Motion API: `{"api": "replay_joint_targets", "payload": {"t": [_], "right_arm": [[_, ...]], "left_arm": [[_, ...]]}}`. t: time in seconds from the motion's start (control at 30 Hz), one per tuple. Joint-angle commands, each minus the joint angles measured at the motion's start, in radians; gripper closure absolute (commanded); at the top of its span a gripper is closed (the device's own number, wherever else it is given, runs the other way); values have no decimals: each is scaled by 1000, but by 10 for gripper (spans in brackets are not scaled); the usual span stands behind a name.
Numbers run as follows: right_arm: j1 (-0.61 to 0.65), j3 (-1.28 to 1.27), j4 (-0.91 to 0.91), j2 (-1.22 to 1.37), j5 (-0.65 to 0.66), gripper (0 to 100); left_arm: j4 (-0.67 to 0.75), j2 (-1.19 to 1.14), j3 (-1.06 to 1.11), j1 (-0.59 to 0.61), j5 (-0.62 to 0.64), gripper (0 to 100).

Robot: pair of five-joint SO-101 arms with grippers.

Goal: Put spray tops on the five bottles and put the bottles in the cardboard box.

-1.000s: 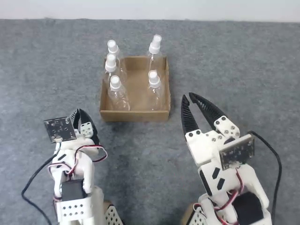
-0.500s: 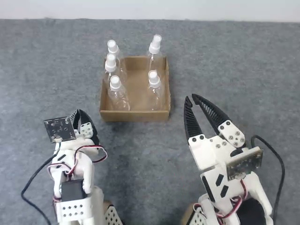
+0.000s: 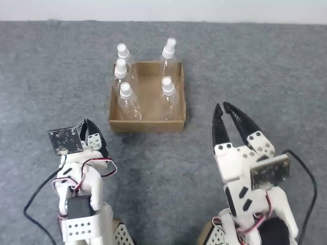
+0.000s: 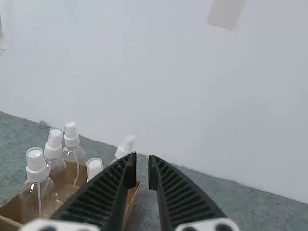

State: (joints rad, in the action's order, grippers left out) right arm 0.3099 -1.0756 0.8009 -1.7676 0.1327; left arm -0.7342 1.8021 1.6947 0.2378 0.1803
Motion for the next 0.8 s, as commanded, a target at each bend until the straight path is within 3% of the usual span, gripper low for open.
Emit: {"api": "replay_joint_targets", "payload": {"t": [0.0,0.33,0.77], "right_arm": [[-13,37,36,-48,-2,992],[-148,35,84,-48,-2,992],[-291,35,277,-48,-12,992]], "left_arm": [[-6,17,-10,-5,-12,988],[-6,17,-10,-5,-12,988],[-6,15,-10,-5,-12,988]]}}
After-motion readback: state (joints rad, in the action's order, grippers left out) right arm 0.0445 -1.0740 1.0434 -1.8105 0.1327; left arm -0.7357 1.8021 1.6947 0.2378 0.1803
